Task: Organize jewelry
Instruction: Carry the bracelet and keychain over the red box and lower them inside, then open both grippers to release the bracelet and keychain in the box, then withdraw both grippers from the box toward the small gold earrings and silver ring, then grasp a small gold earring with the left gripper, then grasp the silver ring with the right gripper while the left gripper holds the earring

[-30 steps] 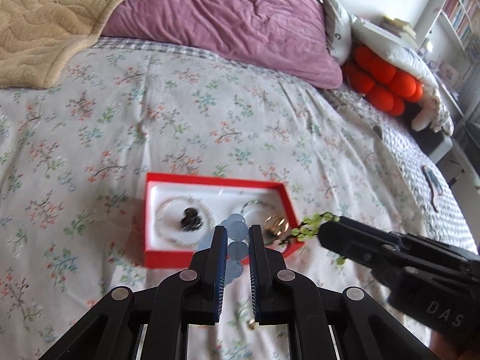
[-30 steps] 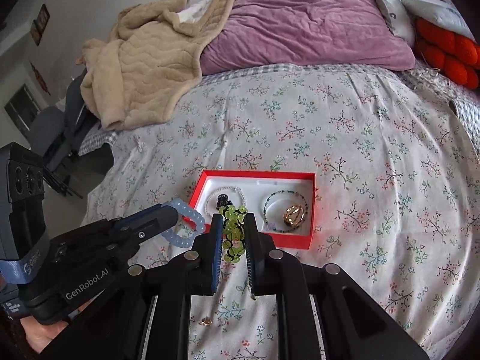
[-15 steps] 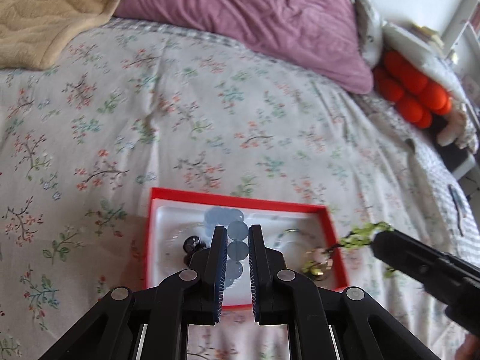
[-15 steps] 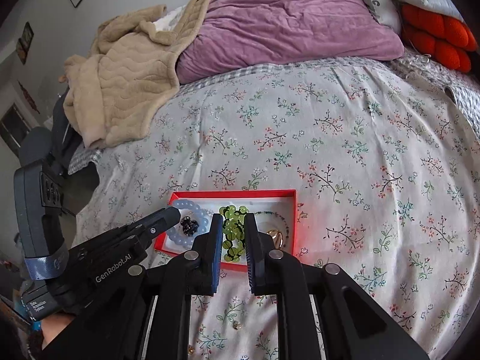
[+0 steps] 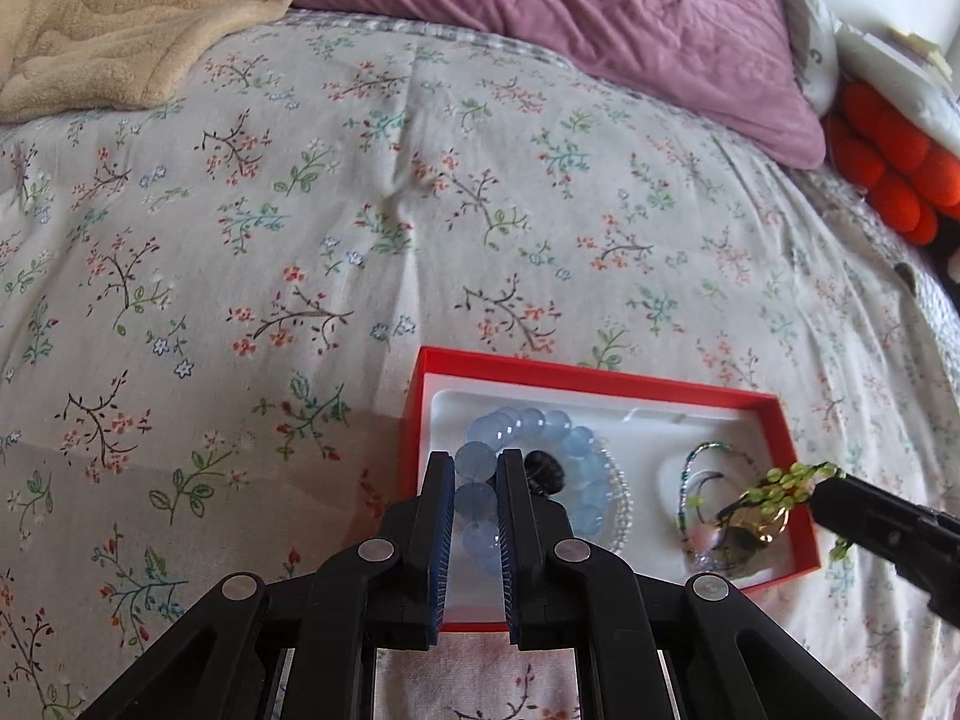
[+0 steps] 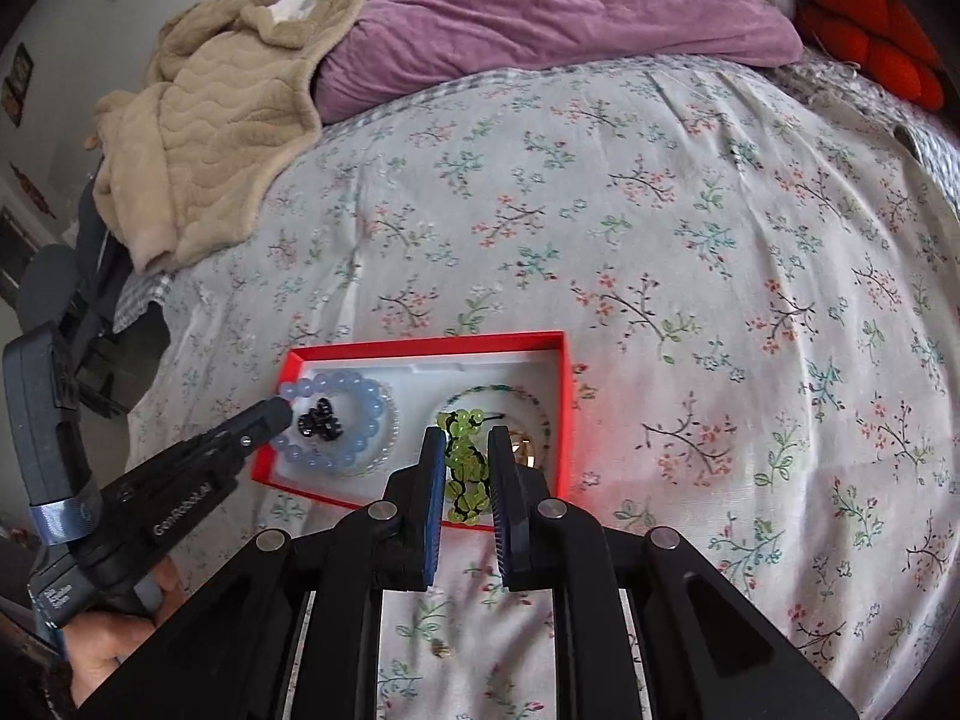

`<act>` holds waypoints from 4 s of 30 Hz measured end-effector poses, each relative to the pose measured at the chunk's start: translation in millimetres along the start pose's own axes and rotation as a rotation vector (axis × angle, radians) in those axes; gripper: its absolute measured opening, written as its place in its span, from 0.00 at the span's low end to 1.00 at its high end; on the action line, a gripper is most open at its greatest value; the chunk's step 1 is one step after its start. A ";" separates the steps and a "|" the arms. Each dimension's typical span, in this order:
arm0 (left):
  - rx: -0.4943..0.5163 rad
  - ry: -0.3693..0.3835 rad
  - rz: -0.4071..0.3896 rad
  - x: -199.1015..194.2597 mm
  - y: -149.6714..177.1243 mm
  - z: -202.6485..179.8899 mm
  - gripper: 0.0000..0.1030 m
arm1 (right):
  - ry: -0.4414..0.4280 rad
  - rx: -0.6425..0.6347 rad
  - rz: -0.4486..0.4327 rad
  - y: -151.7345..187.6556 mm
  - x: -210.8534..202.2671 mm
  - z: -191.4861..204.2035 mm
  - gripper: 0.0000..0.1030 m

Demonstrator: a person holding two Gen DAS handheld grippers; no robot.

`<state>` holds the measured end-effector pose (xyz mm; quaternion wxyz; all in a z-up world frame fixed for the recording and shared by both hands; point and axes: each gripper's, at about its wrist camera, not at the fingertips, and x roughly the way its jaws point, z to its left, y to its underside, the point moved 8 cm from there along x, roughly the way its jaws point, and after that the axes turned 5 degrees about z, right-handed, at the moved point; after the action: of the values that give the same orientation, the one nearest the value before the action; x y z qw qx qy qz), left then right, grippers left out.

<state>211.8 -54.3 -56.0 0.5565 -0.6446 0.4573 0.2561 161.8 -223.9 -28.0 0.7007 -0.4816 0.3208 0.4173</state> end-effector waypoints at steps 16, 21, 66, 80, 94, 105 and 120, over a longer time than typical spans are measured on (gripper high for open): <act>0.044 -0.008 0.001 -14.0 5.3 -11.2 0.41 | -0.053 0.033 0.046 3.5 8.1 -13.7 0.44; 0.091 -0.015 -0.004 -27.9 12.0 -18.1 0.55 | -0.052 0.007 0.037 6.6 -4.3 -9.8 0.44; 0.274 -0.236 0.164 -63.4 136.7 44.9 0.99 | 0.214 -0.225 0.235 139.2 -27.3 -17.4 0.86; 0.310 -0.164 0.216 -47.0 165.6 47.9 0.99 | 0.251 -0.266 0.244 153.6 -10.6 -23.8 0.86; 0.378 0.067 0.233 -36.3 185.9 -14.9 0.72 | 0.225 -0.314 0.280 163.7 4.3 -16.9 0.86; 0.390 0.104 0.217 -25.9 185.9 -39.9 0.40 | 0.198 -0.299 0.284 160.8 8.4 -15.1 0.86; 0.468 0.078 0.185 -41.6 181.4 -27.5 0.10 | 0.172 -0.310 0.257 152.6 18.3 6.7 0.86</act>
<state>29.5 -61.0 -101.9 0.6468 -0.4632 0.5822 0.1681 33.9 -183.9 -103.5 0.5293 -0.5724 0.3704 0.5050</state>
